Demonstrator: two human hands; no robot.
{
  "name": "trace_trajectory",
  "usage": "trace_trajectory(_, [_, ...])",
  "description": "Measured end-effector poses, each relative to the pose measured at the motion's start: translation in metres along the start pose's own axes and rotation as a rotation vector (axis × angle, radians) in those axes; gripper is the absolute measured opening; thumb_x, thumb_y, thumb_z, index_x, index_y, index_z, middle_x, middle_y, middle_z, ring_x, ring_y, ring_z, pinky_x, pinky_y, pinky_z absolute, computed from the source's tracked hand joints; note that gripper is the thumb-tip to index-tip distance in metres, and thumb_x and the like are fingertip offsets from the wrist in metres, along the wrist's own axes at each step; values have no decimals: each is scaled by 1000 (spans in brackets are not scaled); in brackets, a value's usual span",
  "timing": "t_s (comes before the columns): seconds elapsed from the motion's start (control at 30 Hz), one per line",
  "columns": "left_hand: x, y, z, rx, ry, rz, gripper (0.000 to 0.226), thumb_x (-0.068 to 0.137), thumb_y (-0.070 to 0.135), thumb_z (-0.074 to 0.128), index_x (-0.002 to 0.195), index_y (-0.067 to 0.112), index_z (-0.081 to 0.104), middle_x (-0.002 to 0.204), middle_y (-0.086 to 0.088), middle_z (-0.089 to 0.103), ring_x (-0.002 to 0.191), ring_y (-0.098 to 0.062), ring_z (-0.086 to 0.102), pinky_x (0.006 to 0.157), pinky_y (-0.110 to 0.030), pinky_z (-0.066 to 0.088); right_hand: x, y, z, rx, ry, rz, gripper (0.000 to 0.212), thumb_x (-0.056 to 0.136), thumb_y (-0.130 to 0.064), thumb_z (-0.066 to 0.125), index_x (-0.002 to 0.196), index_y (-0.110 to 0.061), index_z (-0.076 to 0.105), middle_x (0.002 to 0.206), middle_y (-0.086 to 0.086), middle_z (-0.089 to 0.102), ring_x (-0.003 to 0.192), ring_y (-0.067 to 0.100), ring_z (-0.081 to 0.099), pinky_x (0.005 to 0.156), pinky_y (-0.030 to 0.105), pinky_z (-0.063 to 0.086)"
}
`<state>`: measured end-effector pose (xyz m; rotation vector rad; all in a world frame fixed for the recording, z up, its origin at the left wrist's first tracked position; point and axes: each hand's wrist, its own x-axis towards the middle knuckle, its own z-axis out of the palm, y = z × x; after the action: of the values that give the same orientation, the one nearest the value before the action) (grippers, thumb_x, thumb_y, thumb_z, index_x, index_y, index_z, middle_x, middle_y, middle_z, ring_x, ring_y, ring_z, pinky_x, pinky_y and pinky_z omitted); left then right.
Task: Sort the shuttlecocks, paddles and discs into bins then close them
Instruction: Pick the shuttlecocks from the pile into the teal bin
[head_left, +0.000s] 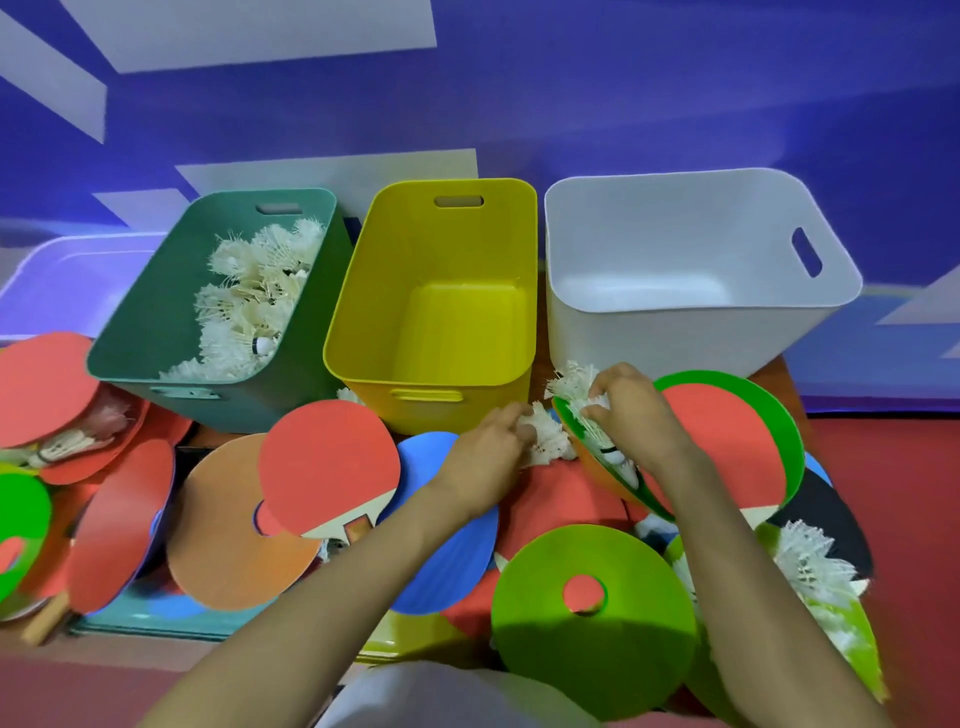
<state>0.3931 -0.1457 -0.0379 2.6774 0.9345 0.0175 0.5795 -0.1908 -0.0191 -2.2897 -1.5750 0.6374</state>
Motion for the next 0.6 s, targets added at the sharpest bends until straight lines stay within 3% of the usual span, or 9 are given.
trace_trajectory(0.17, [-24,-11,-12,-212,281,23,13,90,15,56,98,7,61,131,-10,48,108,-29,56,84,-37,49,-16,-19,-15,71,197,-143,8,90,-18,58,90,-10,59,106,8,56,100,24,48,81,29,36])
trace_trajectory(0.37, [-56,-14,-51,-385,492,74,23,91,32,53,91,12,63,129,-4,52,115,-20,51,96,-27,38,-38,-55,-33,94,437,-283,10,89,-18,59,90,-8,60,99,6,57,97,23,49,80,30,37])
trace_trajectory(0.6, [-84,-47,-105,-416,763,-56,11,87,22,62,88,11,63,124,-1,54,115,-14,51,94,-22,40,-36,-124,-40,167,499,-515,13,89,-21,56,86,-9,60,94,3,59,93,21,51,78,23,35])
